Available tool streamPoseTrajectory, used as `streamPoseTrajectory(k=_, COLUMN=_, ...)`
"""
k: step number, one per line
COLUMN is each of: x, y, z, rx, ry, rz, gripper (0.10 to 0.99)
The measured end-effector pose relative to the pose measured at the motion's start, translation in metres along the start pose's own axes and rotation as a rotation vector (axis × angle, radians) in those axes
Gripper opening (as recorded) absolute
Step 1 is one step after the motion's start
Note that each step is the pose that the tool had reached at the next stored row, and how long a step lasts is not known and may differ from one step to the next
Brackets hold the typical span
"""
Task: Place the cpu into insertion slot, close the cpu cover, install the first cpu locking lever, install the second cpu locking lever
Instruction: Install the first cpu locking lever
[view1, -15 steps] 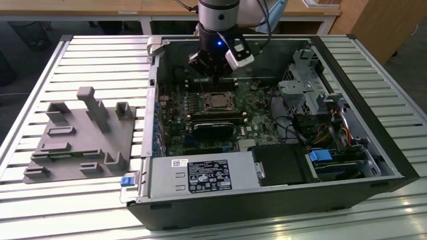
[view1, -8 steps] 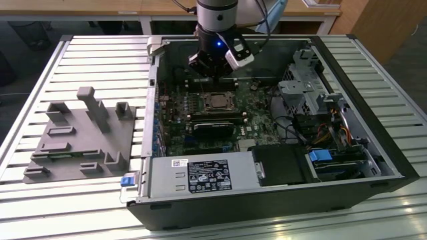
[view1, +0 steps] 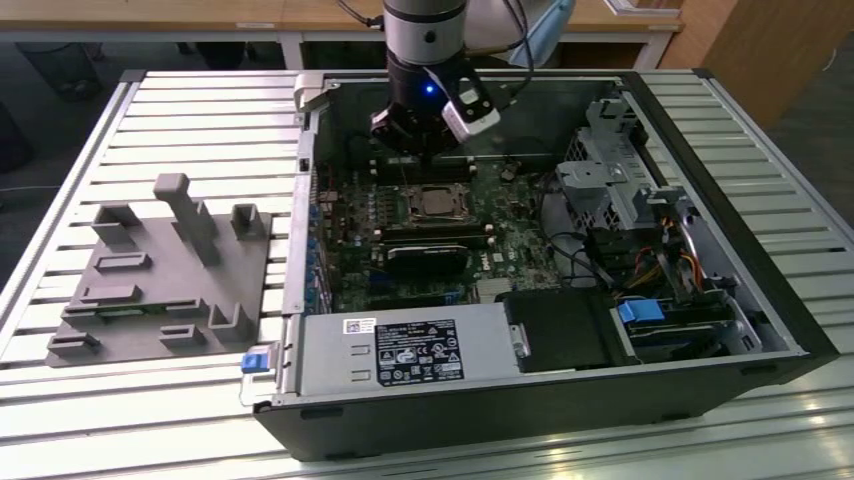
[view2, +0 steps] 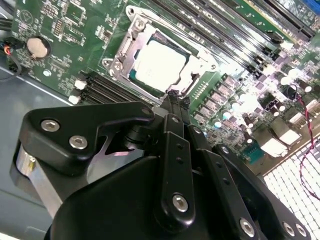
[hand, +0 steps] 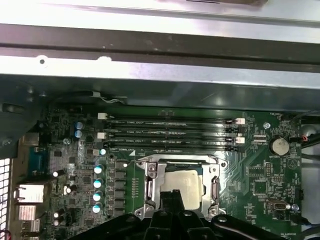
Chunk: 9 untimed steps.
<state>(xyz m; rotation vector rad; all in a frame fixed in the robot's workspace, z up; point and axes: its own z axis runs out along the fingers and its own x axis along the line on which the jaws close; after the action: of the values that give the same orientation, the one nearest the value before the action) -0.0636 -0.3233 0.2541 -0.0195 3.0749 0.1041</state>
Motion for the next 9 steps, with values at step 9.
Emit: streamPoseTrajectory(k=9, x=0.003, y=0.0, z=-0.0001, rx=-0.015, ry=0.0301, rz=0.004, gripper=0.125)
